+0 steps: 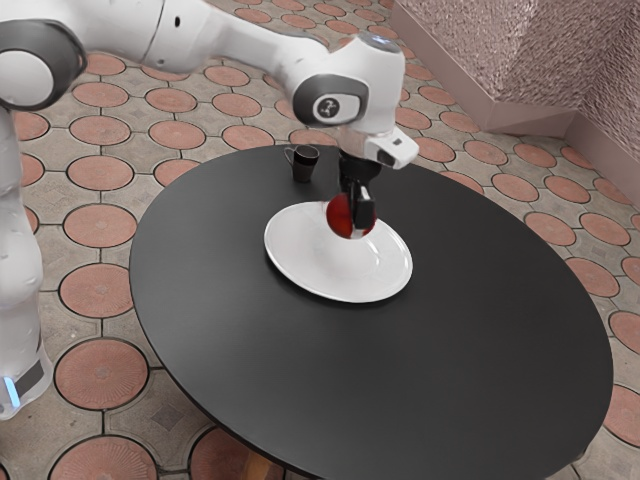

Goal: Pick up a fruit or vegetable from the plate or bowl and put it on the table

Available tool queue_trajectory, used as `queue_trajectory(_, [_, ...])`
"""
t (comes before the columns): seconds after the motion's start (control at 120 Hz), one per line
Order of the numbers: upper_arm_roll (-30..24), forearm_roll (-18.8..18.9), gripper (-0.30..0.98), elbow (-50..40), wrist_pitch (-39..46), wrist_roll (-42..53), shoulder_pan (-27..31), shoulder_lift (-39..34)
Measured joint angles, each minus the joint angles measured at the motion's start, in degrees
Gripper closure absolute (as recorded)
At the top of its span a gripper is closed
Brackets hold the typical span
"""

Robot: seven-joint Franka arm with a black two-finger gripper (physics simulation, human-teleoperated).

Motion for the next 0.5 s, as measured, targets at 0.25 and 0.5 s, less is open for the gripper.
queue_trajectory(0.25, [-12.83,-0.05,0.23,2.68,-2.04,-2.86,-16.77,0.45])
queue_trajectory(0.5, [-13.75,-0.02,0.23,2.79,-2.34,-5.16,-17.27,1.03])
